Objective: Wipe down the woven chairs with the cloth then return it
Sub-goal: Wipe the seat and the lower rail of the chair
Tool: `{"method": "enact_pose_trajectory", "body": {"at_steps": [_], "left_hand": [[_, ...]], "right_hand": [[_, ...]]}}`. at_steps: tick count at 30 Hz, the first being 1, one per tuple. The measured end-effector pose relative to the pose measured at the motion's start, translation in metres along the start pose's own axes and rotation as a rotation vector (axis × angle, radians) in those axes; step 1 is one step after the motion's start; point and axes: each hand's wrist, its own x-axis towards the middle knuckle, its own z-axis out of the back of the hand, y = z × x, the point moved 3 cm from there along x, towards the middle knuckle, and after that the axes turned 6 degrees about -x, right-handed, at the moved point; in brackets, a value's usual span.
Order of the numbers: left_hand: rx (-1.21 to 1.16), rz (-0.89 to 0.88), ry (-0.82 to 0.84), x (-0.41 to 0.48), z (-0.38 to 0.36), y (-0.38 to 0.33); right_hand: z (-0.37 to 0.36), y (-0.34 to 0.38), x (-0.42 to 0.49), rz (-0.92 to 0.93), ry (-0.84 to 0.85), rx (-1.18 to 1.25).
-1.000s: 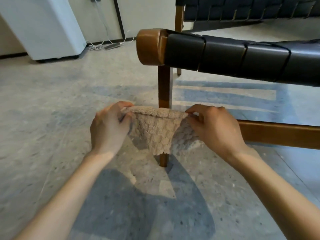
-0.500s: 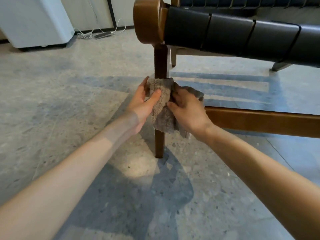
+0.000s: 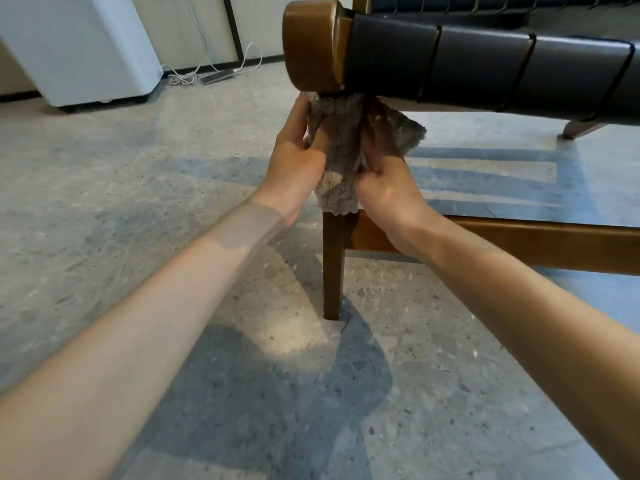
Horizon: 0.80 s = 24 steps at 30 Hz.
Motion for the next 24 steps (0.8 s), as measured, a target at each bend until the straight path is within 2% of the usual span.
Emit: {"method": "enact_pose_trajectory", "body": {"at_steps": [9, 15, 20, 24], "left_hand": [[0.109, -0.007, 0.082, 0.006, -0.001, 0.009], [0.131, 0.032, 0.092, -0.011, -0.001, 0.031], [0.018, 0.1, 0.128, -0.038, 0.005, 0.066], [0.02, 0.107, 0.111, -0.042, 0.011, 0.077]], "right_hand": [[-0.008, -0.002, 0.018, 0.026, 0.07, -0.153], [-0.022, -0.022, 0.0, 0.168, 0.08, -0.249], [-0.029, -0.033, -0.02, 0.275, 0.062, -0.237], [-0.028, -0.042, -0.034, 0.299, 0.028, -0.242]]}}
